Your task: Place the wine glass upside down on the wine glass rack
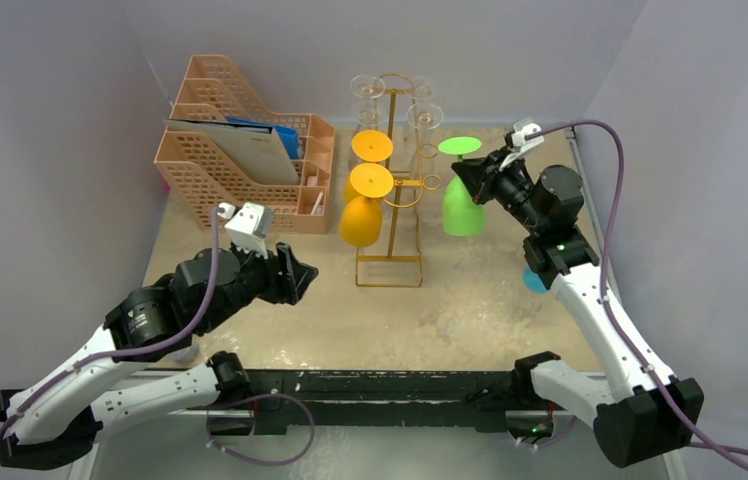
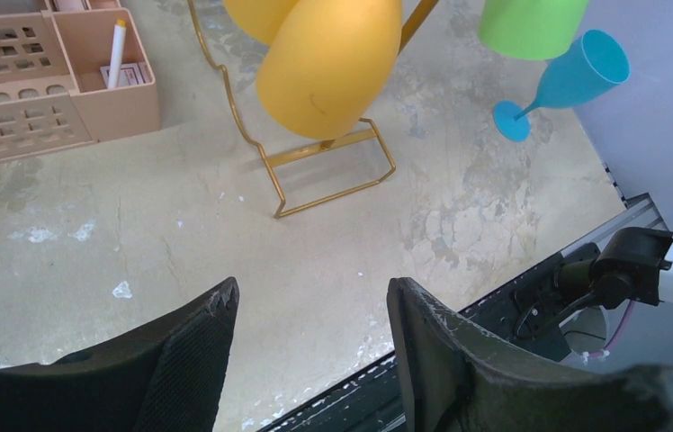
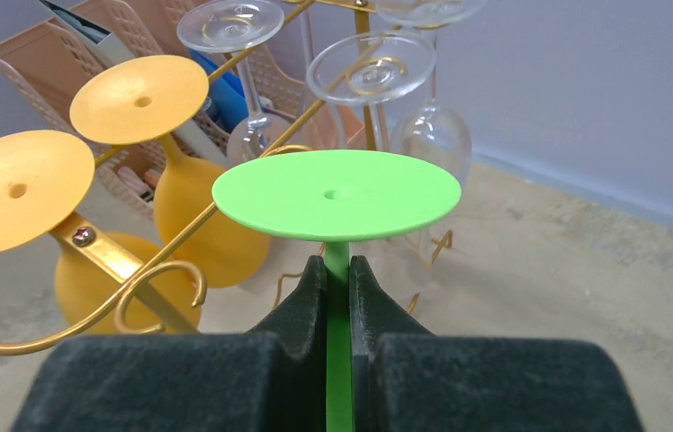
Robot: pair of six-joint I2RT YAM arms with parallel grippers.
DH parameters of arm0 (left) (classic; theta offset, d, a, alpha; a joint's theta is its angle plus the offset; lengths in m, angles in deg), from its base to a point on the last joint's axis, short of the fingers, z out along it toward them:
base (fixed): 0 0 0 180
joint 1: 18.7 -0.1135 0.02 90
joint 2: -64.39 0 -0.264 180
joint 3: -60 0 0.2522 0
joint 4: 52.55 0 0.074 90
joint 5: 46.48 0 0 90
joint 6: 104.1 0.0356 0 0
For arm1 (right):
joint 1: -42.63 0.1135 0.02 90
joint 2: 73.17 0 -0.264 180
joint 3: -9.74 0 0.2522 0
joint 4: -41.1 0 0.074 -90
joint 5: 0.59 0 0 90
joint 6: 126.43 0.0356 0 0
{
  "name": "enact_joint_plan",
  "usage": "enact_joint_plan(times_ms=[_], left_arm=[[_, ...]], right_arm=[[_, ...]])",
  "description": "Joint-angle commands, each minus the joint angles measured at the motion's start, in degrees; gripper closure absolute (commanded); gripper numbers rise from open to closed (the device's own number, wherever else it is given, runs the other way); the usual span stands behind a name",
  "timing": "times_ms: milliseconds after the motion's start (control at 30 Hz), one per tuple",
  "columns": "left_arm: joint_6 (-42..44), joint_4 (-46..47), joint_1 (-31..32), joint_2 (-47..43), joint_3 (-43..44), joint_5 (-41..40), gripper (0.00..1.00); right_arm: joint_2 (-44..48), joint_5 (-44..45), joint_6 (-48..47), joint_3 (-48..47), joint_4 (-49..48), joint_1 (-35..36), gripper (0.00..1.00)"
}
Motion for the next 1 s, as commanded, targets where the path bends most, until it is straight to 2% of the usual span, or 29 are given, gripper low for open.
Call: enact_joint_plan(times_ms=[0, 167, 433, 700, 967], left_arm=[[-2.3, -0.5, 0.1, 0.3, -0.3, -1.4, 0.40], [-2.8, -0.3, 0.1, 0.8, -0.5, -1.2, 0.41], [-2.7, -0.7, 0.1, 1.4, -1.2, -2.1, 0.41], [-2.6, -1.3, 0.1, 2.7, -1.0, -2.5, 0.41], [-2.6, -1.7, 0.1, 1.6, -0.6, -4.4, 0.41]], right_arm=[[-1.2, -1.9, -4.2, 1.5, -13.7, 0.1, 1.00], [-3.1, -7.2, -3.9, 4.3, -21.7, 0.2, 1.00], [-5.2, -7.6, -8.9, 5.5, -23.3, 0.1, 1.00], [-6.5, -12.0, -9.0, 7.7, -29.7, 0.1, 1.00], [-8.6, -12.0, -11.3, 7.7, -30.6, 0.1, 1.00]])
